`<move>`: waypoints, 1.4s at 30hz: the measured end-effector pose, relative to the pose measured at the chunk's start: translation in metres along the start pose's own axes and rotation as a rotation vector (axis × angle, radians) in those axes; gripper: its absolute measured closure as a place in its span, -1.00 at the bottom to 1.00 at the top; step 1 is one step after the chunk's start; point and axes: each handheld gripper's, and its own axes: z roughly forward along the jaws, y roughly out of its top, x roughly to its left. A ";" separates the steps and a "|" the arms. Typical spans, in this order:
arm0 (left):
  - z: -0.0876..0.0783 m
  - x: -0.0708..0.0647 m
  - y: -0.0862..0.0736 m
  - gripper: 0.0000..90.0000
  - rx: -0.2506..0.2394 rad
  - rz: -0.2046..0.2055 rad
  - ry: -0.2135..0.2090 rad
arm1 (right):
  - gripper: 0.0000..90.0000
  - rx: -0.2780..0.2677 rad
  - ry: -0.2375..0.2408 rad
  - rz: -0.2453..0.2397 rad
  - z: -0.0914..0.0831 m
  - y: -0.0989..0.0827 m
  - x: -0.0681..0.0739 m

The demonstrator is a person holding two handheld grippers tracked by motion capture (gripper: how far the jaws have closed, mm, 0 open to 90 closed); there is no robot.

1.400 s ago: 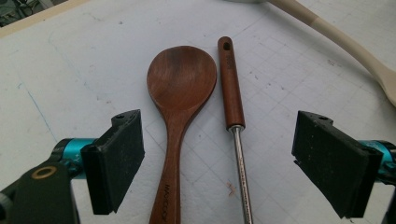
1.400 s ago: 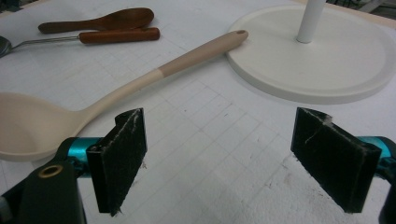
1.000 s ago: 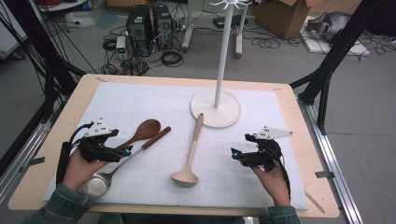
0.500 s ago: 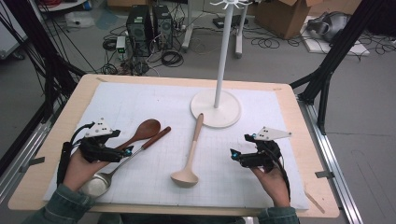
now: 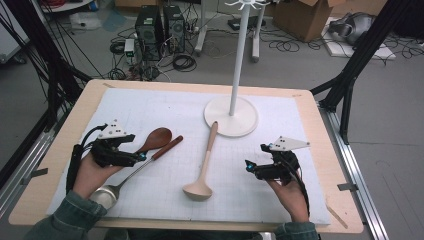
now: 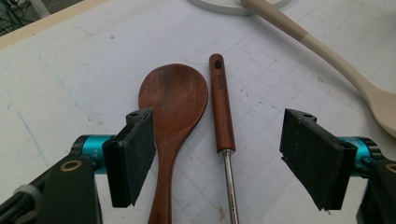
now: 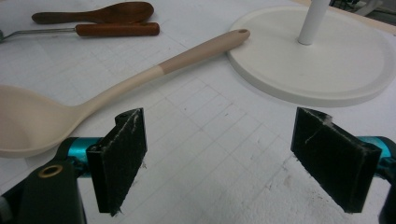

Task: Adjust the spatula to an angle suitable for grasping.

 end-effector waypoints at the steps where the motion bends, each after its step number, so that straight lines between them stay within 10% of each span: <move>1: 0.003 0.000 0.003 -0.36 0.008 -0.001 -0.001 | -0.61 0.000 0.000 0.000 0.000 0.000 0.000; 15: 0.054 -0.004 0.001 -0.01 0.185 -0.043 -0.006 | -0.61 -0.007 0.002 0.000 -0.001 -0.001 -0.002; 42: 0.077 -0.010 -0.009 0.46 0.346 -0.041 0.001 | -0.61 0.000 0.010 -0.006 0.002 -0.002 -0.001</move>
